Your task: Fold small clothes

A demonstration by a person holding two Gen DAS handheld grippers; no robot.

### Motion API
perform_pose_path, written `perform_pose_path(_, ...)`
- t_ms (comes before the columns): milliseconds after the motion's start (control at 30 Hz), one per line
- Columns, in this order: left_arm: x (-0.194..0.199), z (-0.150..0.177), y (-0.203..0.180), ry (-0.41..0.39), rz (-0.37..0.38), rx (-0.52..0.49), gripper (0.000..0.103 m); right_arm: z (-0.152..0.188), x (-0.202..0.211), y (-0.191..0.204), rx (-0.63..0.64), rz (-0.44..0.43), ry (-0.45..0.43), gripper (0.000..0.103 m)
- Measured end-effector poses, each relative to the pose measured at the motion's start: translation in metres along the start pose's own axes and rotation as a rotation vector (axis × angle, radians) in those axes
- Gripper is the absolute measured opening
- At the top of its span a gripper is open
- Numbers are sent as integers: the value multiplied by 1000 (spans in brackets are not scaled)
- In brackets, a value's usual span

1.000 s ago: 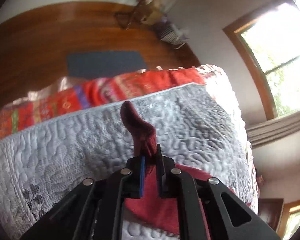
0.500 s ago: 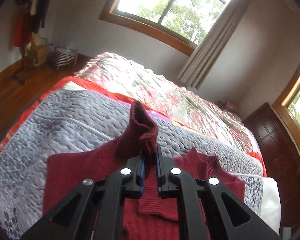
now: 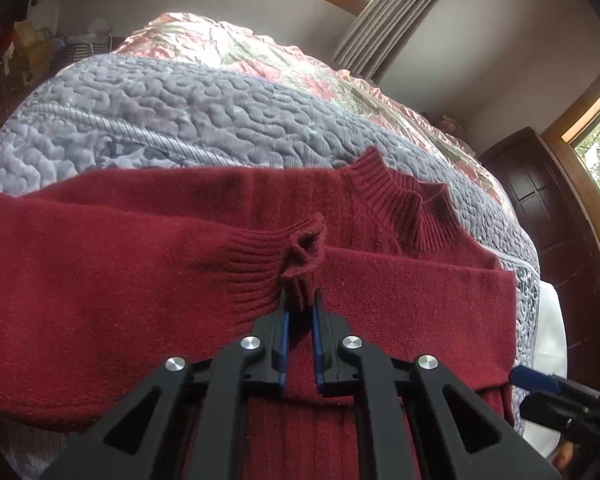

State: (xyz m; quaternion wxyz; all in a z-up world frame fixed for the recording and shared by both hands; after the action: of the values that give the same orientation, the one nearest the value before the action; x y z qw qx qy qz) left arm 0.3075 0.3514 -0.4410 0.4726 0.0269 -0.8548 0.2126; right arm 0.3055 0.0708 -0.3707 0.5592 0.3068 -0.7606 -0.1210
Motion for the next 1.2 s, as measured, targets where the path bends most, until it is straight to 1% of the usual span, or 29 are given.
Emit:
perform_pose_path(33, -2, 2, 0, 12, 10, 4, 21, -11, -8, -2, -25, -67, 21, 73)
perform_pose_path(67, -4, 4, 1, 16, 15, 5, 28, -20, -17, -4, -60, -126, 41, 73)
perform_pose_path(100, -3, 6, 1, 20, 18, 3, 46, -29, -26, -7, -91, -174, 59, 73)
perform_pose_path(133, -2, 9, 1, 22, 21, 2, 55, -37, -38, -8, -123, -230, 85, 73)
perform_pose_path(200, 3, 14, 1, 25, 41, 9, 57, -48, -64, -12, -203, -340, 145, 68)
perform_pose_path(233, 6, 17, 1, 32, 52, 11, 60, -52, -77, -13, -229, -382, 172, 62)
perform_pose_path(267, 9, 21, 2, 37, 62, 17, 62, -55, -88, -13, -236, -409, 190, 55)
perform_pose_path(300, 13, 24, 4, 39, 71, 25, 64, -57, -98, -13, -237, -414, 206, 53)
perform_pose_path(333, 17, 27, 5, 42, 78, 31, 66, -59, -106, -13, -235, -412, 218, 51)
perform_pose_path(433, 25, 33, 11, 57, 84, 53, 69, -61, -126, -13, -221, -405, 237, 51)
perform_pose_path(533, 32, 38, 18, 83, 77, 76, 70, -61, -136, -13, -216, -419, 250, 51)
perform_pose_path(667, 36, 37, 25, 131, 37, 96, 70, -63, -145, -7, -213, -463, 253, 51)
perform_pose_path(733, 37, 35, 27, 155, -5, 94, 72, -64, -149, -6, -213, -474, 253, 49)
perform_pose_path(800, 38, 34, 29, 182, -59, 82, 73, -66, -152, -3, -209, -480, 248, 43)
perform_pose_path(867, 38, 33, 30, 198, -93, 66, 75, -68, -155, 3, -209, -485, 243, 36)
perform_pose_path(900, 39, 33, 30, 202, -103, 61, 75, -68, -156, 3, -209, -487, 241, 34)
perform_pose_path(1000, 41, 32, 32, 205, -114, 52, 76, -68, -158, 7, -207, -485, 233, 24)
perform_pose_path(1067, 42, 31, 33, 204, -115, 50, 76, -69, -161, 12, -193, -477, 229, 8)
perform_pose_path(1200, 44, 31, 36, 206, -121, 50, 77, -75, -162, 28, -165, -475, 222, 6)
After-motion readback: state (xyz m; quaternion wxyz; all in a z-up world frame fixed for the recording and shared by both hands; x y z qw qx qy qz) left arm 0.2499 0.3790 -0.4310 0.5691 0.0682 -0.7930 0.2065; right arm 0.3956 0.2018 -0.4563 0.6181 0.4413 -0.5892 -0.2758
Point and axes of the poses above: each gripper's, at about its wrist camera, not at the fingertips, and x roughly against the way its jaws point, y to its left, z to its underside, the point moved 2 cm from there along -x, roughly the way its jaws point, and after that the axes turned 6 degrees about -z, right-handed, at the moved point
